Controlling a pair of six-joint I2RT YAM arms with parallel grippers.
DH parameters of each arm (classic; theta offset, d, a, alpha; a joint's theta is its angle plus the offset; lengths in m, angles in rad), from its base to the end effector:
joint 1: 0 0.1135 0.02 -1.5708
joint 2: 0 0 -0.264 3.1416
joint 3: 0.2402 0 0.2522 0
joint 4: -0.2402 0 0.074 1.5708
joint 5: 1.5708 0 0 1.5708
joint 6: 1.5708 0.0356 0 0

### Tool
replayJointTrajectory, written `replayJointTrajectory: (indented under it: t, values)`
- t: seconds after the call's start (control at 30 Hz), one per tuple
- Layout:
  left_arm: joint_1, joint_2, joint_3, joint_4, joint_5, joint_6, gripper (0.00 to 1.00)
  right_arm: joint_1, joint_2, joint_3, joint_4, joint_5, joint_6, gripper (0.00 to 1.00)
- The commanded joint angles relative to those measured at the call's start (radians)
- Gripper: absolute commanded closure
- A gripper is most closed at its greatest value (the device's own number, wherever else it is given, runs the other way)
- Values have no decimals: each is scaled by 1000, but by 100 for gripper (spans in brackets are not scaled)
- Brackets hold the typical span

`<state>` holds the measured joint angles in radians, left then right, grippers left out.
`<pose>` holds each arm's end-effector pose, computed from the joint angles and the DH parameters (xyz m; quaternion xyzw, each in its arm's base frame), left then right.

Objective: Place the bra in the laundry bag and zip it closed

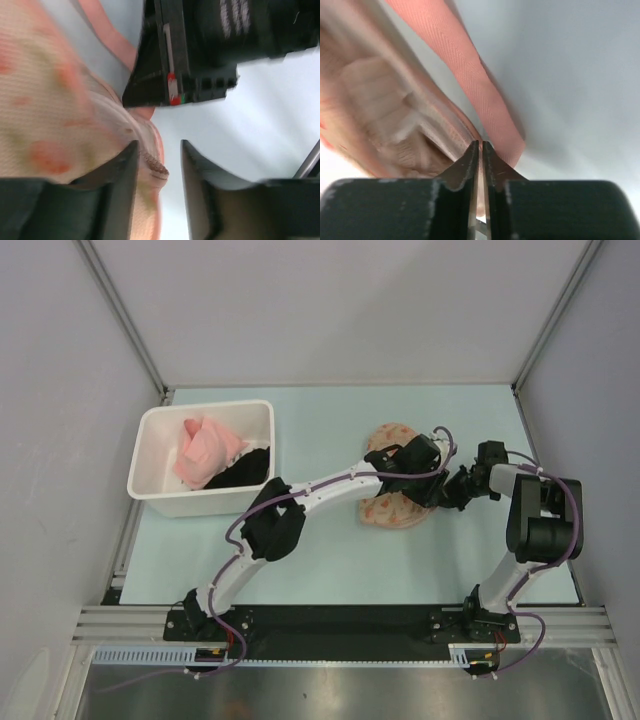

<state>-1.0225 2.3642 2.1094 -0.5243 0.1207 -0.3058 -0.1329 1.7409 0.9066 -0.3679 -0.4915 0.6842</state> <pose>0.2768 -0.4615 0.2182 0.3448 0.8543 -0.2811 0.2688 0.3111 -0.0246 0.1342 0.3379 0.8928 0.2785 0.1060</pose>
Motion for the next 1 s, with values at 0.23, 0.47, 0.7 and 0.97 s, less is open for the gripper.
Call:
replayJointTrajectory:
  t: [0.23, 0.47, 0.7, 0.97]
  values:
    - [127, -360, -284, 141, 201, -145, 37, -60, -40, 132, -37, -10, -100, 64]
    - [262, -559, -543, 257, 275, -233, 36, -57, 0, 182, 3, -79, -106, 66]
    - [348, -546, -638, 277, 346, -272, 36, -31, 58, 190, 76, -131, -84, 80]
    - [389, -452, -686, 274, 251, -292, 44, 41, 127, 210, 158, -159, -37, 91]
